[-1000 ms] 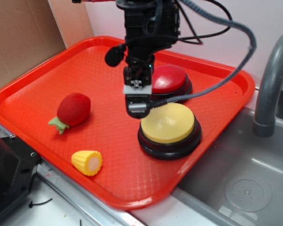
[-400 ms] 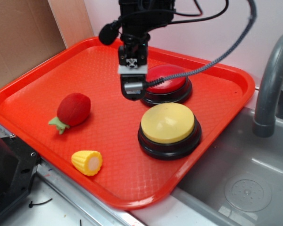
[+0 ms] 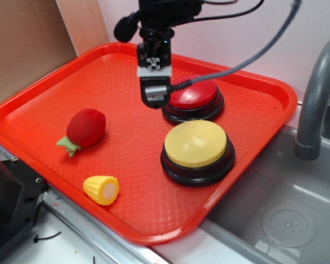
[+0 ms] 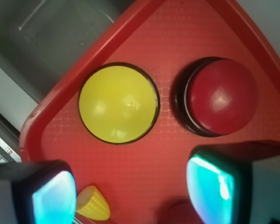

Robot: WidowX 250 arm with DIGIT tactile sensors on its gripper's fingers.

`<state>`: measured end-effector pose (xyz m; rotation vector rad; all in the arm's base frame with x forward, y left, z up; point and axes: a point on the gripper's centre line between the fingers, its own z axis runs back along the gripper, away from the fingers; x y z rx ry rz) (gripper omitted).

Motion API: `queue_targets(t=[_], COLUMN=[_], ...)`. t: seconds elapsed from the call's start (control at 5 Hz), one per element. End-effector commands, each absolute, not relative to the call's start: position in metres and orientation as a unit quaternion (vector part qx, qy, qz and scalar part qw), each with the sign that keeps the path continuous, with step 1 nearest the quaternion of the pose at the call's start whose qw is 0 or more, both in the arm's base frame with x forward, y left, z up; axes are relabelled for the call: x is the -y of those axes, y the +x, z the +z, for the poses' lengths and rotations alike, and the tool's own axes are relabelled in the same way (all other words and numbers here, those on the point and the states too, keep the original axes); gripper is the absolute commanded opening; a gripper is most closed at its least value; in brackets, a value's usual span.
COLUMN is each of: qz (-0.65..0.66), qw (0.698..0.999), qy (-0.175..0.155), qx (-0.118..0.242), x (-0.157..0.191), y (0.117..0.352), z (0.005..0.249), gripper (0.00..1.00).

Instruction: Push the yellow button.

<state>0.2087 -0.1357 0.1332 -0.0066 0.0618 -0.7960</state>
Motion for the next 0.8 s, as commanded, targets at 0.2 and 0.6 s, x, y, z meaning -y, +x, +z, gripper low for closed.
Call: queue_targets(t=[0.2,0.6], qz=[-0.377,-0.373], qw=[0.926,0.927], qy=[-0.02,-0.03], qx=[0.006,0.017], x=[0.144,0.143], y=[0.203,0.201], z=[0.171,0.178], gripper=[1.0,1.0])
